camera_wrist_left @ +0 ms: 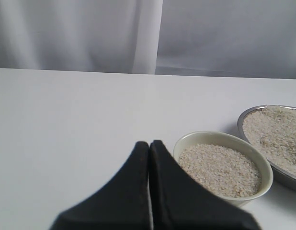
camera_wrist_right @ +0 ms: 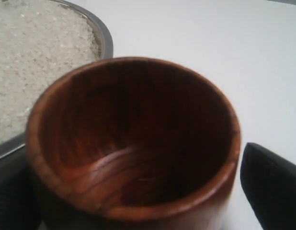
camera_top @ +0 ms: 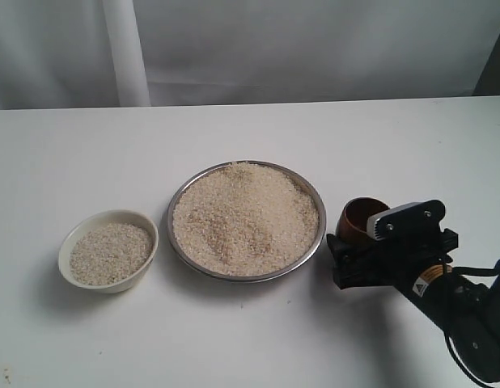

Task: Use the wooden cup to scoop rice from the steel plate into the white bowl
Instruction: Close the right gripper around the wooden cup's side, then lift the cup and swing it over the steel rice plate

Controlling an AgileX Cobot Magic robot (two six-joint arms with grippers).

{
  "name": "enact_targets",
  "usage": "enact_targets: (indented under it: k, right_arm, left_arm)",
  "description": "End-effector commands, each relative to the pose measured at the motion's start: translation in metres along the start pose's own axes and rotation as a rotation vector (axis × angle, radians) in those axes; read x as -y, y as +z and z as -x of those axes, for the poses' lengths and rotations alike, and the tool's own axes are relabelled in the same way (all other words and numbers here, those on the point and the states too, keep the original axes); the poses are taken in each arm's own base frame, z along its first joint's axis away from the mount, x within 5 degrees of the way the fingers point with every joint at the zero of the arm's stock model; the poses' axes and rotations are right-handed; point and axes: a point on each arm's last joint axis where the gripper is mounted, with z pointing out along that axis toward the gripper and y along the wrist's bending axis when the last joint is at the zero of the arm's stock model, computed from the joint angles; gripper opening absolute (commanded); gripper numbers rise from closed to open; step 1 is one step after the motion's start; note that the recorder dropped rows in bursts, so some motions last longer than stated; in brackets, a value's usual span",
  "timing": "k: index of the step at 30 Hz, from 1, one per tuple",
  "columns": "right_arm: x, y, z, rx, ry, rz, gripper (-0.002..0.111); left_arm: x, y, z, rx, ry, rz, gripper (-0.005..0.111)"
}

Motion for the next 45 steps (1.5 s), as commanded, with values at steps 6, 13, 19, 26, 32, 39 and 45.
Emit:
enact_targets:
  k: [6, 13, 19, 26, 32, 39, 45]
  right_arm:
    - [-0.002, 0.001, -0.003, -0.036, -0.005, 0.015, 0.065]
    - [-0.003, 0.001, -0.004, -0.040, -0.010, 0.029, 0.028]
    - [-0.008, 0.000, -0.001, -0.029, -0.033, 0.079, 0.000]
    - [-0.007, -0.013, 0.028, -0.061, -0.070, 0.099, 0.000]
    - [-0.004, -0.028, 0.103, -0.388, -0.220, 0.131, 0.000]
    - [-0.034, -0.028, 0.214, -0.513, -0.813, 0.030, 0.000]
    - [-0.075, 0.009, 0.231, -0.492, -1.317, -0.100, 0.000]
  left_arm:
    - [0.000, 0.000, 0.001, 0.009, -0.006, -0.006, 0.000]
    - [0.000, 0.000, 0.001, 0.009, -0.008, -0.006, 0.000]
    - [0.000, 0.000, 0.001, 0.009, -0.008, -0.006, 0.000]
    - [0.000, 0.000, 0.001, 0.009, -0.005, -0.006, 0.000]
    - [0.000, 0.000, 0.001, 0.009, -0.007, -0.006, 0.000]
    - [0.000, 0.000, 0.001, 0.009, -0.005, -0.006, 0.000]
    - [0.000, 0.000, 0.001, 0.009, -0.005, -0.006, 0.000]
